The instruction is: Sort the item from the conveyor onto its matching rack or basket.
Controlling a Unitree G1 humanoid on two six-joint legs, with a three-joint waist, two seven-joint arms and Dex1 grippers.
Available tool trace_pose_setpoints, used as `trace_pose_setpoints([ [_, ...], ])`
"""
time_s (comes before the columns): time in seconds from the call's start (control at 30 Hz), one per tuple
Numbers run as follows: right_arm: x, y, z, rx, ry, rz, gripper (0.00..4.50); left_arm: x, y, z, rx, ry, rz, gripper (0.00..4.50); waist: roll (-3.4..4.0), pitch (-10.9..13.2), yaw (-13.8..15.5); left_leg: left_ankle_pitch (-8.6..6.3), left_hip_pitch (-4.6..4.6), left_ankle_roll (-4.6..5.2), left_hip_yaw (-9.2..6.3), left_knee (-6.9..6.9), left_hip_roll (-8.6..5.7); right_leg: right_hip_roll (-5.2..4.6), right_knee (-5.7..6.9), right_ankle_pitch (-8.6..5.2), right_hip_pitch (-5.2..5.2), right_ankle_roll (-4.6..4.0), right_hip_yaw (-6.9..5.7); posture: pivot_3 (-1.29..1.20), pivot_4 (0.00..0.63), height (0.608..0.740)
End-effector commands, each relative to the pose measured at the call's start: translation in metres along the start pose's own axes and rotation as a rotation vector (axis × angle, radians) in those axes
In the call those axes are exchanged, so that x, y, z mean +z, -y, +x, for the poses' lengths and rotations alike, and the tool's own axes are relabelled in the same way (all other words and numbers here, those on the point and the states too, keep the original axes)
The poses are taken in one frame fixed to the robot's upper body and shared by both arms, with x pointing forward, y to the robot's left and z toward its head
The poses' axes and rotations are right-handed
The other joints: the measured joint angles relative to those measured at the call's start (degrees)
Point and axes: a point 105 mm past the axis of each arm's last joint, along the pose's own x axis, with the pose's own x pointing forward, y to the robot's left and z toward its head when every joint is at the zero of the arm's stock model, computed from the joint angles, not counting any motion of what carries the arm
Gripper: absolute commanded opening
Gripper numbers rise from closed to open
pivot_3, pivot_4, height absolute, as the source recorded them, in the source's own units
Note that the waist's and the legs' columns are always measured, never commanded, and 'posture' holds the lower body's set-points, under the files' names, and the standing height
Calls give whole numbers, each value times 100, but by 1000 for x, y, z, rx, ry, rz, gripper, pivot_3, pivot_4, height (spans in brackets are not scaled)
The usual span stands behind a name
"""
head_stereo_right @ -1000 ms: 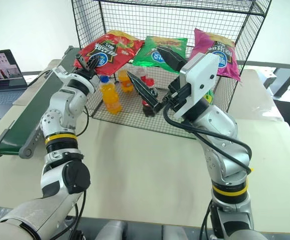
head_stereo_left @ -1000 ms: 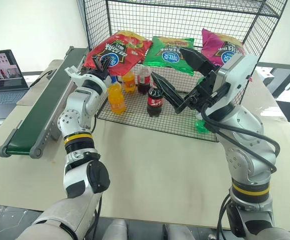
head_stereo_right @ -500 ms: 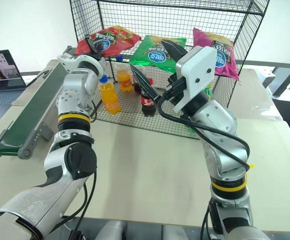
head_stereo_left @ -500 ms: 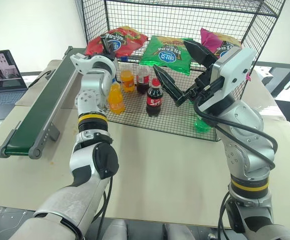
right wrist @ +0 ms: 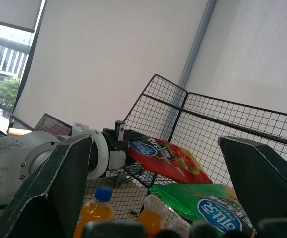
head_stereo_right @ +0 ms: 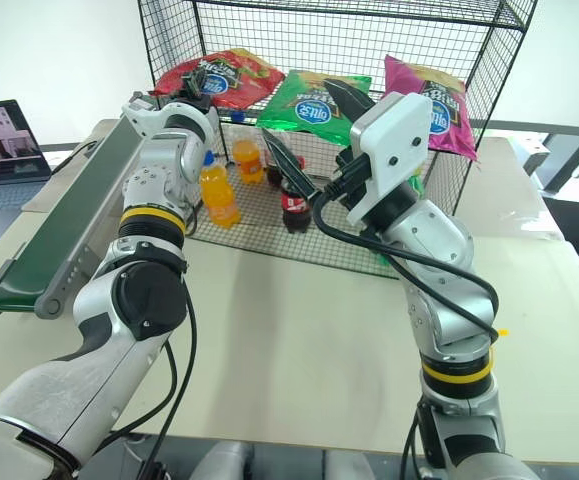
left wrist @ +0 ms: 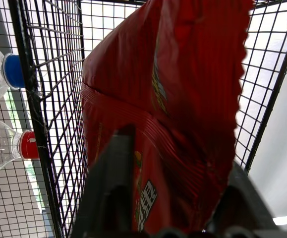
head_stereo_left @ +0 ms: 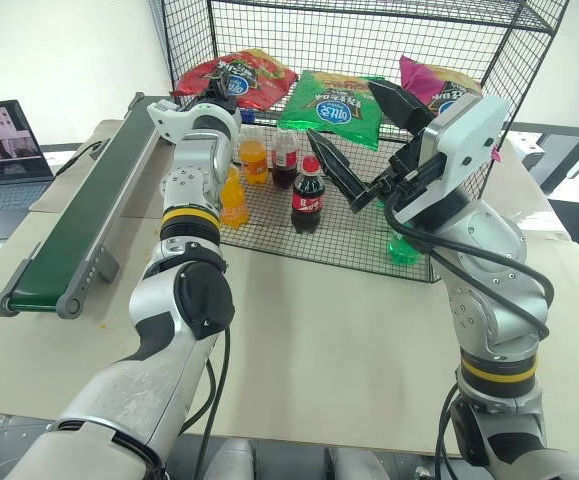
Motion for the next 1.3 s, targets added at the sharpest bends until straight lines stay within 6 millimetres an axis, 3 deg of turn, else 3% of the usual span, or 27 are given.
trace_pose_setpoints([
  [0.03, 14, 1, 0, -9, 49, -22, 4500, 1, 25, 1, -78, -14, 27, 3484, 0, 0, 0, 0, 0, 0, 0, 0, 0, 0, 0, 0, 0, 0, 0, 0, 150, 740],
  [0.1, 13, 0, 0, -8, 48, -17, 4500, 1, 26, -3, -90, -38, 36, 4382, 0, 0, -2, 0, 0, 0, -1, 1, 0, 0, 2, 0, 0, 0, 0, 0, 150, 740],
  [0.13, 12, 0, -1, -8, 47, -14, 4500, 2, 28, -7, -99, -54, 45, 4457, 0, 0, -4, 0, 0, 0, -1, 1, 0, 0, 3, 0, 0, 0, 0, 0, 150, 740],
  [0.53, -6, -10, -12, 8, 0, 40, 4500, 9, 43, -80, -178, -227, 159, 4457, 1, -1, 1, 1, 8, -2, -7, 8, 4, 0, 25, 1, 4, -1, 3, 0, 150, 740],
  [0.63, -11, -13, -17, 9, -18, 52, 4500, 9, 39, -99, -170, -282, 208, 4457, 1, -1, -1, 1, 14, -2, -7, 9, 3, 0, 26, 1, 7, -1, 4, 0, 150, 740],
  [0.7, -17, -15, -24, 1, -43, 64, 4500, 7, 31, -118, -163, -355, 329, 4457, 1, -1, -4, 1, 17, -2, -7, 9, 3, 0, 27, 1, 9, -1, 4, 0, 150, 740],
  [0.77, -31, -20, -39, -19, -104, 90, 4500, 6, 9, -141, -111, -464, 609, 4457, 3, -3, -11, 2, 19, -3, -8, 8, 3, 1, 28, 1, 9, -1, 4, 0, 150, 740],
  [0.87, -46, -27, -56, -50, -182, 119, 4500, 4, -16, -162, -58, -580, 847, 4457, 7, -1, -23, 2, 39, -4, -8, -5, 3, 4, 33, 1, 14, -2, 5, 0, 150, 740],
  [1.0, -84, -36, -92, -144, -380, 138, 4500, 11, -84, -191, 35, -705, 1348, 4457, 21, -1, -1, 5, 39, -13, -5, -11, 0, 0, 16, -2, 19, -6, 7, 0, 150, 740],
  [1.17, -116, -40, -125, -249, -533, 143, 4500, 27, -131, -203, 50, -653, 1612, 4457, 26, 4, -2, 10, 46, -21, 2, -24, 7, 5, 5, 1, 19, -14, 12, 0, 150, 740],
  [1.23, -128, -45, -141, -289, -594, 150, 4500, 41, -151, -205, 156, -568, 1638, 4457, 26, 3, -2, 10, 43, -19, 1, -24, 8, 6, 5, 0, 16, -14, 12, 0, 150, 740],
  [1.3, -135, -47, -156, -350, -635, 163, 4500, 44, -157, -203, 143, -512, 1719, 4457, 25, 1, 12, 5, 38, -11, 2, -22, 6, 3, 2, -1, 18, -12, 12, 0, 150, 740],
])
